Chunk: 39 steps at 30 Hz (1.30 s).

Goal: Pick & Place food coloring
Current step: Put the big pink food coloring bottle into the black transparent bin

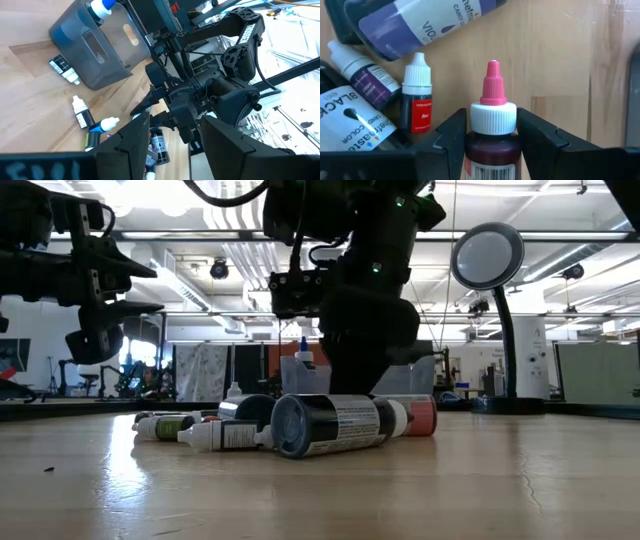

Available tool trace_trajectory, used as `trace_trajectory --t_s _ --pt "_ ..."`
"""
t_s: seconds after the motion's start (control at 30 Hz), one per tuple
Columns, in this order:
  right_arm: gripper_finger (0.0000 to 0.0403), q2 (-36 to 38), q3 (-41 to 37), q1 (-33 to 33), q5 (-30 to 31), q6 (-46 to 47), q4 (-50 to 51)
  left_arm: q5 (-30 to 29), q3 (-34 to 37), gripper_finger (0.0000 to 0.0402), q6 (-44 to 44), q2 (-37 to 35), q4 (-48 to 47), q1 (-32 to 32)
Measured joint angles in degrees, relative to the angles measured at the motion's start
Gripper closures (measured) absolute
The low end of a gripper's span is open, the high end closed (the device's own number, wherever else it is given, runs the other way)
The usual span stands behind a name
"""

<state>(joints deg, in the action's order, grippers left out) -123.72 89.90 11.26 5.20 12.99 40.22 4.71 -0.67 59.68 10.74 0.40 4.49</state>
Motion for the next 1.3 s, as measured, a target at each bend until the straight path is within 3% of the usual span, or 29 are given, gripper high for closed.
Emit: trace_trajectory --t_s 0.13,0.27,0.5,0.8,0.9,1.07,1.3 --pt "0.0258 0.45 1.97 -0.43 2.45 2.51 0.12 -0.11 0.00 0.0250 0.05 0.00 -0.01 0.00" --pt "0.0259 4.32 3.35 -0.57 10.55 11.79 -0.69 -0.11 0.00 0.0250 0.09 0.00 -0.01 0.00" --pt "0.0257 9.01 0.70 4.02 34.42 45.27 -4.19 -0.10 0.00 0.0250 -0.24 0.23 -0.01 0.00" --pt "0.0254 6.59 -3.28 10.74 56.74 77.51 0.04 -0.09 0.02 0.0250 -1.10 0.31 0.01 0.01" --pt "0.0253 5.21 -4.12 11.45 59.62 81.13 2.54 -0.09 0.02 0.0250 -1.28 0.31 0.01 0.01" --pt "0.0253 1.80 -5.08 11.32 59.53 79.41 2.05 -0.04 0.02 0.0250 -1.28 0.31 0.02 0.01" --pt "0.0252 -1.92 -5.40 11.42 60.09 84.80 1.15 0.06 0.04 0.0250 -1.27 0.42 0.03 0.00"
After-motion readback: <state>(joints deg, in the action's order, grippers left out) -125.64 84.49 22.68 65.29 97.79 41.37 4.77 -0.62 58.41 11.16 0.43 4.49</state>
